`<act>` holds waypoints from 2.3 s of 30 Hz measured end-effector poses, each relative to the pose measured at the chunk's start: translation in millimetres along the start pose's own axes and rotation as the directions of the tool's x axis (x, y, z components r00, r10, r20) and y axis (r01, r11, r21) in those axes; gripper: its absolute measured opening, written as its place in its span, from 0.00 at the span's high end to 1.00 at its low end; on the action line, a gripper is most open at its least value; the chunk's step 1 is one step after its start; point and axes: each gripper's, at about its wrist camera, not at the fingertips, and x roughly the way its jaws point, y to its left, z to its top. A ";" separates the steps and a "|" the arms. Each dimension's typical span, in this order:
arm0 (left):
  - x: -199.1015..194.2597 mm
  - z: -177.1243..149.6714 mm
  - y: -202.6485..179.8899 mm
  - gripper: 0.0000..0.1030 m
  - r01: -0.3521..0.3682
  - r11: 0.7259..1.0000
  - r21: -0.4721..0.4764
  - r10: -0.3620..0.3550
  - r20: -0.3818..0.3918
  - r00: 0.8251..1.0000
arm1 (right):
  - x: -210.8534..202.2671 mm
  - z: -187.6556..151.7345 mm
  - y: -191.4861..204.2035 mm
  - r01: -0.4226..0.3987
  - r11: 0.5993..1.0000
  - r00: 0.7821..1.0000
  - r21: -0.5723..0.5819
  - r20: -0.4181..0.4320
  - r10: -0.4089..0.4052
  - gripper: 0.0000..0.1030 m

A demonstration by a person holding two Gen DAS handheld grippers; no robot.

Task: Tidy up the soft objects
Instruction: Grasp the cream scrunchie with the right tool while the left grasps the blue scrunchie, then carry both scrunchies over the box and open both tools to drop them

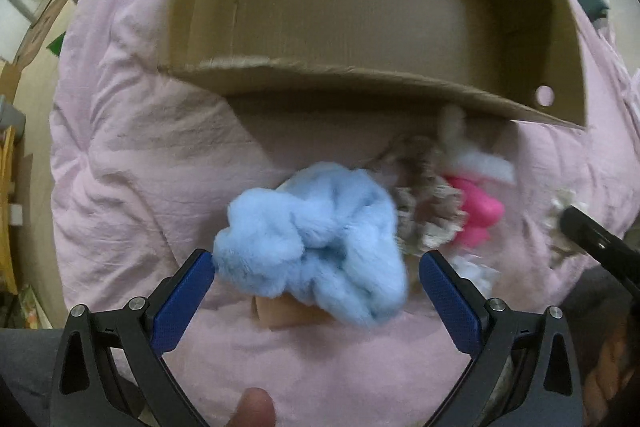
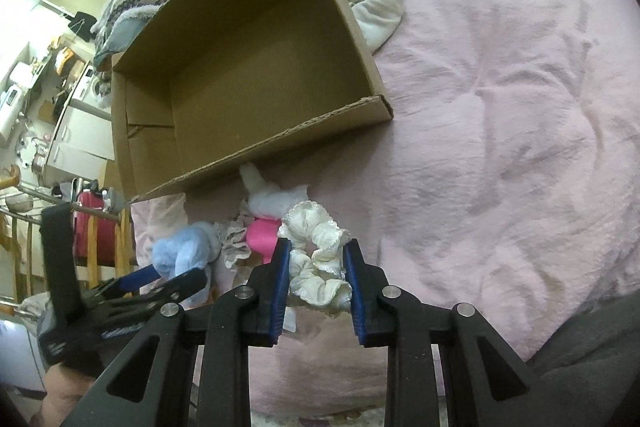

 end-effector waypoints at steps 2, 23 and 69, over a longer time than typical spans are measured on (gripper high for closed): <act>5.0 2.3 2.6 0.29 -0.007 1.000 -0.006 0.007 0.000 1.000 | -2.7 3.1 -5.1 0.008 1.000 1.000 -0.004 -0.001 -0.008 0.73; -123.3 -10.0 33.5 0.87 0.018 0.998 -0.058 0.001 0.306 0.952 | -43.0 23.5 14.1 -0.058 0.988 0.994 -0.141 0.088 0.071 0.73; -61.5 82.9 1.8 0.84 0.032 0.998 0.045 -0.046 0.341 0.939 | -5.9 108.3 55.3 0.067 0.977 0.991 -0.201 0.125 -0.043 0.73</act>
